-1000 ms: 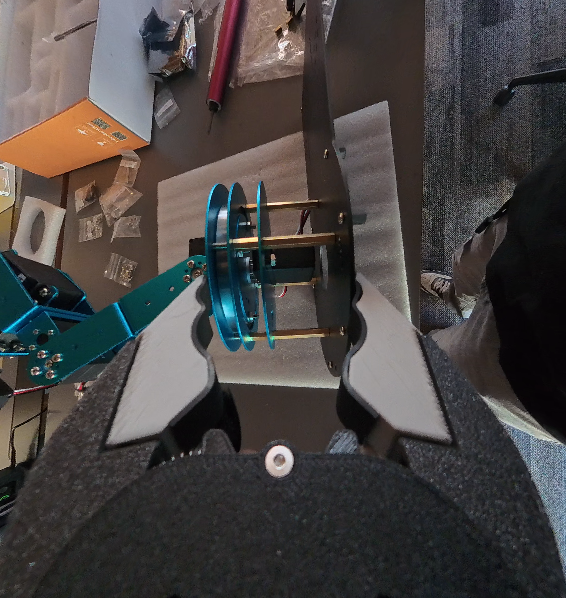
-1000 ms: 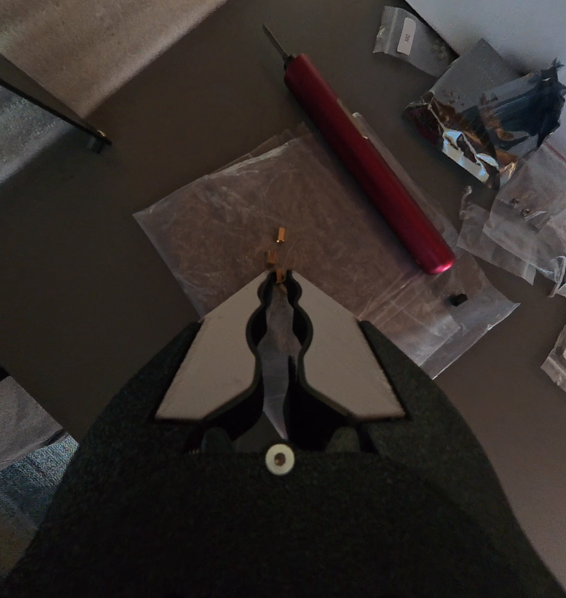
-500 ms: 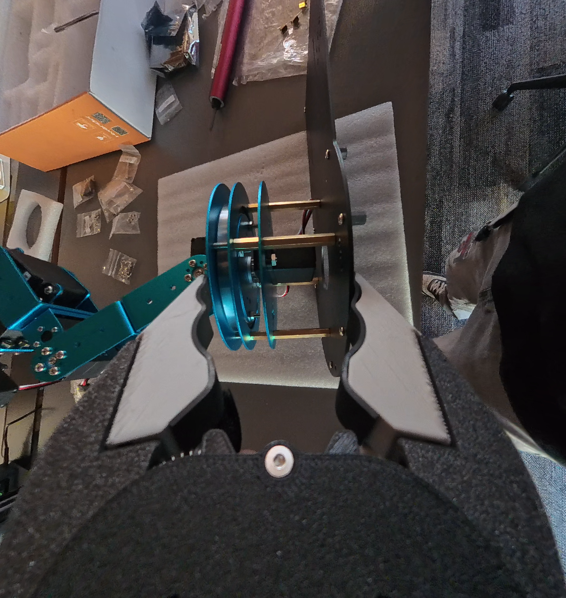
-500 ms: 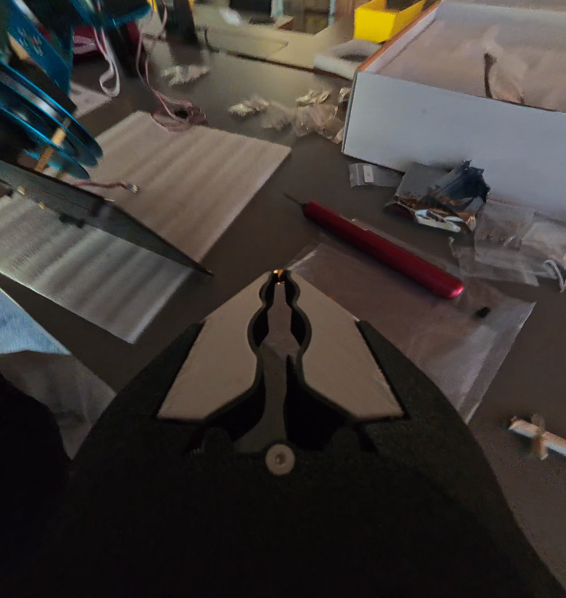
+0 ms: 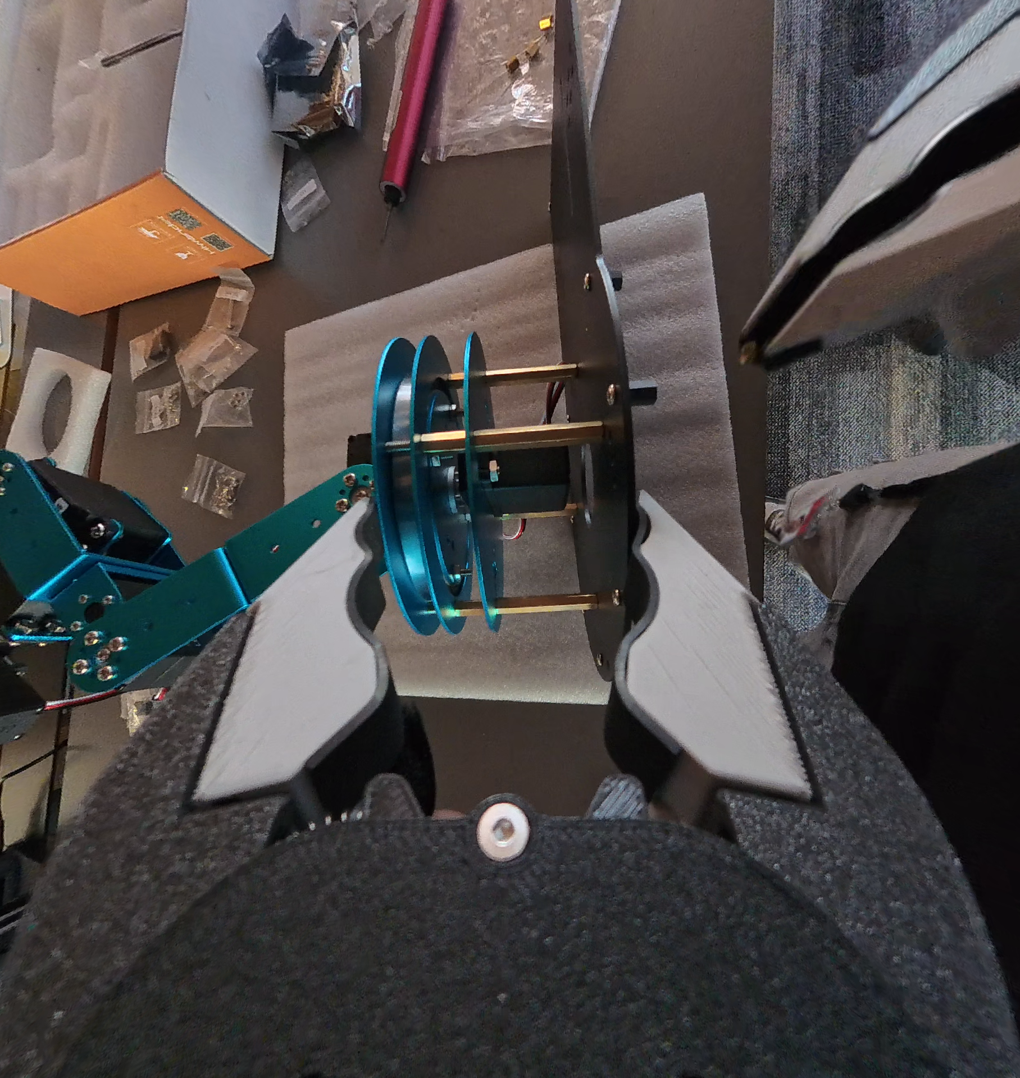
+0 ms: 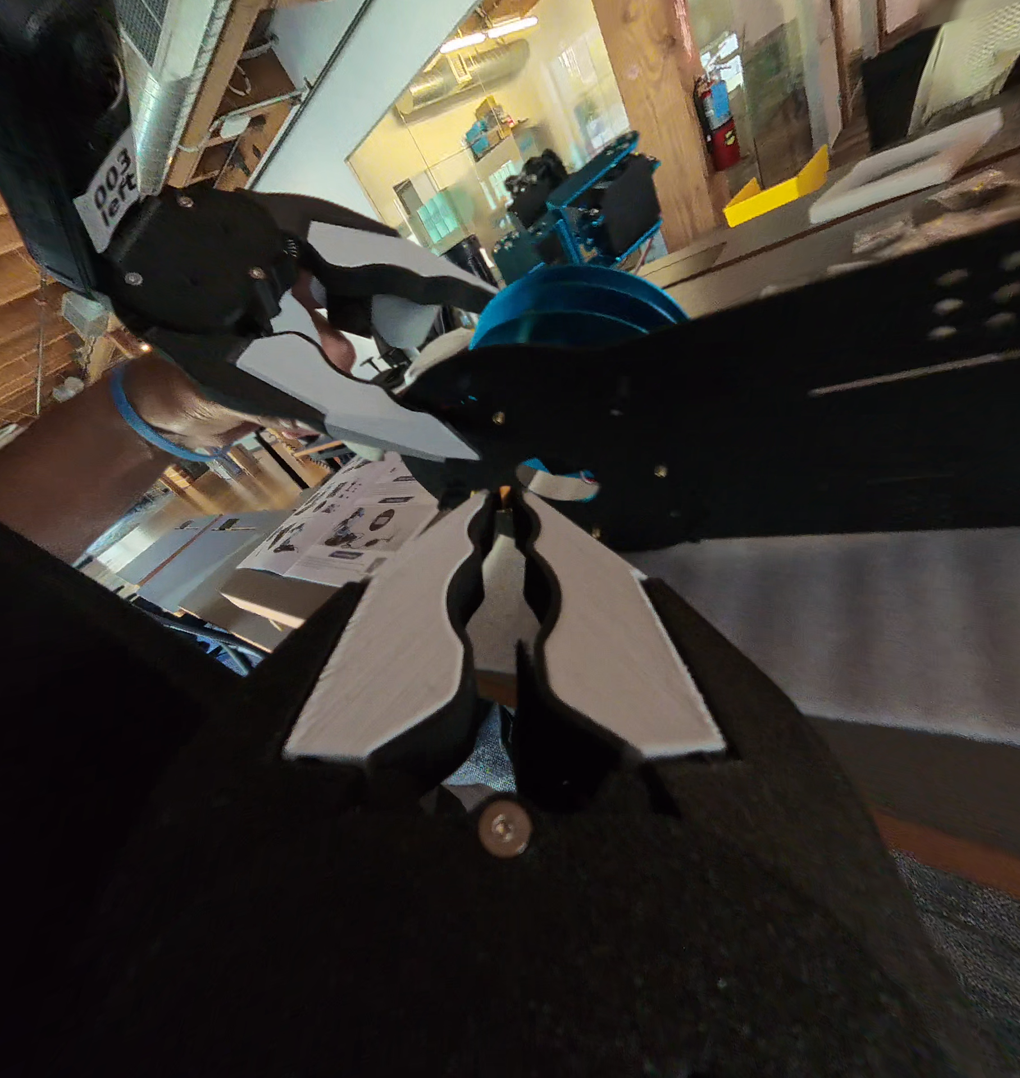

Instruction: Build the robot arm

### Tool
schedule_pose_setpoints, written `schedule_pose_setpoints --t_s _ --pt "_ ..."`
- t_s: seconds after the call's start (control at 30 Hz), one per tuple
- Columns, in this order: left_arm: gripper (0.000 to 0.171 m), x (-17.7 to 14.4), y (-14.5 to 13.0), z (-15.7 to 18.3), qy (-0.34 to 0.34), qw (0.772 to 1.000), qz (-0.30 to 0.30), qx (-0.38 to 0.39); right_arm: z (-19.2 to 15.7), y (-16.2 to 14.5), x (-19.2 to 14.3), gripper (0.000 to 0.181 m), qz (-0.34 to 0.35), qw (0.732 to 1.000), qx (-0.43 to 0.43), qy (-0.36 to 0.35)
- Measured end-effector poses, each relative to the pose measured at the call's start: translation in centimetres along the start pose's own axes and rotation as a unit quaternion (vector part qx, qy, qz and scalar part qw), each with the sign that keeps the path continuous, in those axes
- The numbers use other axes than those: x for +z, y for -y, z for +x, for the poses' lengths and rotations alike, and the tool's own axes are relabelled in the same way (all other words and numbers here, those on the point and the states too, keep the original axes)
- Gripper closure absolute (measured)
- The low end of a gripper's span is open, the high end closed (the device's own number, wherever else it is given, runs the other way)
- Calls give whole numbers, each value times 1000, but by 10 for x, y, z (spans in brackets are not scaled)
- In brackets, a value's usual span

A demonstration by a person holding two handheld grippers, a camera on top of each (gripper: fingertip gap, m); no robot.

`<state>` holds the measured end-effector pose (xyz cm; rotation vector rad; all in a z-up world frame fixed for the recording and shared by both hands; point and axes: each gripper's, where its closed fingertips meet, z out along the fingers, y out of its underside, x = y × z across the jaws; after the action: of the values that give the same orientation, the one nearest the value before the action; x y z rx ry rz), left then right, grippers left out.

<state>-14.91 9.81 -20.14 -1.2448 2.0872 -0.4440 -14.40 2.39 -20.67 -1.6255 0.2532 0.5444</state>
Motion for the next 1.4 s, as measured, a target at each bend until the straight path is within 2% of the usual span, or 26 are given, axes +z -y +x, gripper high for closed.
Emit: schedule_pose_setpoints --t_s 0.23,0.4,0.6,0.87,1.0,1.2,1.4 --pt "88 -2 2 6 24 1000 0 18 -4 3 21 177 10 999 -12 -44" --pt "88 -2 2 6 23 1000 1 16 -4 2 29 177 29 998 51 -13" --pt "88 -1 2 3 18 1000 7 9 -4 7 33 177 33 998 38 -28" --pt "89 -1 2 2 15 1000 11 8 -4 8 36 177 17 998 65 -20" --pt "89 -1 2 1 15 1000 15 7 -4 10 36 177 -16 990 140 19" --pt "89 -2 3 2 21 1000 20 12 -3 13 34 181 -54 956 274 93" --pt "90 -2 3 1 21 999 23 6 0 11 36 181 -39 953 283 97"
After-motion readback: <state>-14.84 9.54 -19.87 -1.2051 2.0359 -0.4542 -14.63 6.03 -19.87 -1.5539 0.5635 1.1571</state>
